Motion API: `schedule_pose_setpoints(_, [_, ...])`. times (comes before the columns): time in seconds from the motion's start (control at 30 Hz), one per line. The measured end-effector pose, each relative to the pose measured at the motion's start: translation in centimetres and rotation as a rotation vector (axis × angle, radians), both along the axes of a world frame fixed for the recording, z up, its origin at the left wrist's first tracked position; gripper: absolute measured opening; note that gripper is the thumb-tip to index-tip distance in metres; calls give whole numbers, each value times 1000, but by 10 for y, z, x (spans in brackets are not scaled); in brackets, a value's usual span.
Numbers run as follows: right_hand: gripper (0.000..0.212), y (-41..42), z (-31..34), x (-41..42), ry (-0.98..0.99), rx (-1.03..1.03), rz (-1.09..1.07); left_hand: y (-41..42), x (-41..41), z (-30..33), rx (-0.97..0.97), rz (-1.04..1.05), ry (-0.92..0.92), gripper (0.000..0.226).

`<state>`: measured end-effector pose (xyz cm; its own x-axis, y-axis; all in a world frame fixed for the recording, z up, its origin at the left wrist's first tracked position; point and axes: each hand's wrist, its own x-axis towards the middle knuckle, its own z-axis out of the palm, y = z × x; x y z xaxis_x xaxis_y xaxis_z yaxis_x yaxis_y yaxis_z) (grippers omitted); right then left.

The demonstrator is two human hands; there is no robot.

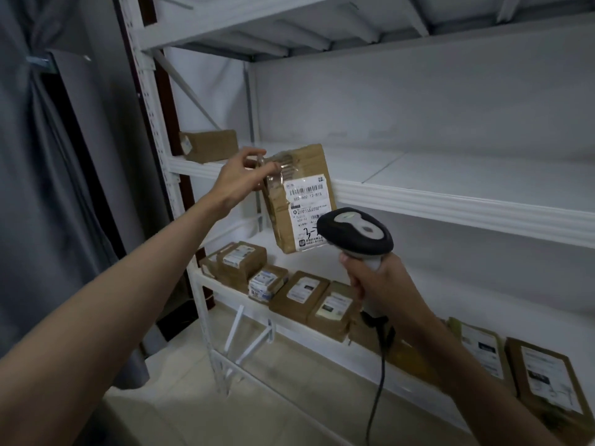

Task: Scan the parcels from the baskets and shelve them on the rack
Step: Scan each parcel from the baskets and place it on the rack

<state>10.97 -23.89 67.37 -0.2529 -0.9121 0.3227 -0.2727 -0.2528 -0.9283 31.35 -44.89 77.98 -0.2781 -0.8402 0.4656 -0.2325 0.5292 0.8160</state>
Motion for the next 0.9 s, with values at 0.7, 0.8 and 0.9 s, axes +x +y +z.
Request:
schedule_pose_setpoints(0.7, [26, -149, 31, 52, -88, -83, -114, -231, 46, 79, 189, -85, 118, 42])
schedule_pose_setpoints(0.8, [23, -163, 29, 58, -73, -74, -150, -257, 43, 89, 277, -140, 54, 39])
schedule_pose_setpoints(0.9, [32, -174, 26, 59, -44, -63, -206, -282, 34, 101, 345, -212, -61, 39])
